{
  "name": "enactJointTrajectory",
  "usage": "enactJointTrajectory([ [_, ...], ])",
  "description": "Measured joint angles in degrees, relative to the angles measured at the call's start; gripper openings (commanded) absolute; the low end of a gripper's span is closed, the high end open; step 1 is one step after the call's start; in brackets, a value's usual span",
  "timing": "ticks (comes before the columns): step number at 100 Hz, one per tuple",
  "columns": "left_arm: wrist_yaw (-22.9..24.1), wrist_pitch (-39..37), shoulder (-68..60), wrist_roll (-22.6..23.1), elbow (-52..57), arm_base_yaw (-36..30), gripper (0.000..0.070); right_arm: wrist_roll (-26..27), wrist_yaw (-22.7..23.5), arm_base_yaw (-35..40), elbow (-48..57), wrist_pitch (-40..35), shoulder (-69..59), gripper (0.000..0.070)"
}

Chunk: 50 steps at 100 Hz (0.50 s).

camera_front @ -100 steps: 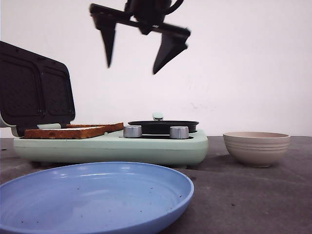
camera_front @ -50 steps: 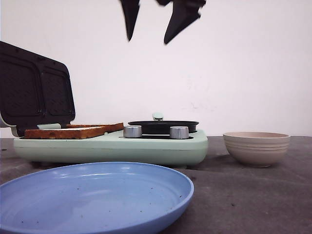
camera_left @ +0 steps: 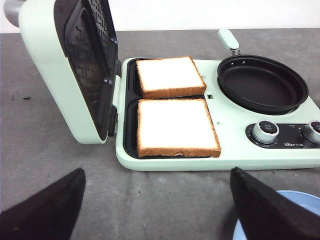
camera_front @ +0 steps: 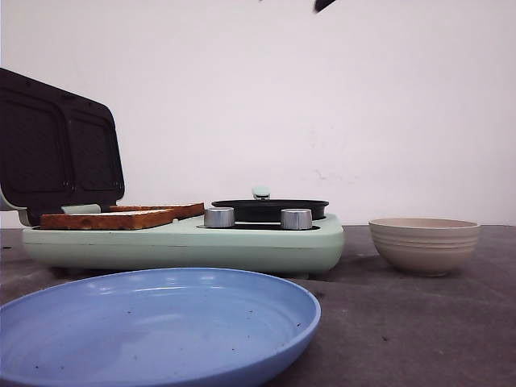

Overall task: Make breakfast with bread and shrimp
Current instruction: 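Raise the right gripper up and away from the sandwich maker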

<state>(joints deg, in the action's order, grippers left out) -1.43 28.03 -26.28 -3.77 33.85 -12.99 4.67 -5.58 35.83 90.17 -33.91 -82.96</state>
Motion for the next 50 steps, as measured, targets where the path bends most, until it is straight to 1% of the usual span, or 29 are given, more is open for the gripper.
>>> enactJointTrajectory([
  [15, 0.0, 0.0, 0.0, 0.0, -0.02, 0.0, 0.0499, -0.39, 2.91, -2.03, -11.98, 6.12, 8.7, 0.0506],
  [28, 0.0, -0.02, 0.0, 0.0, -0.02, 0.0, 0.0499, -1.29, 3.98, -2.51, -23.65, 11.5, 17.03, 0.0502],
  [50, 0.0, -0.35, 0.0, 0.46, -0.02, 0.0, 0.0499, -0.98, 4.02, -2.51, -37.27, 13.86, 28.17, 0.0502],
])
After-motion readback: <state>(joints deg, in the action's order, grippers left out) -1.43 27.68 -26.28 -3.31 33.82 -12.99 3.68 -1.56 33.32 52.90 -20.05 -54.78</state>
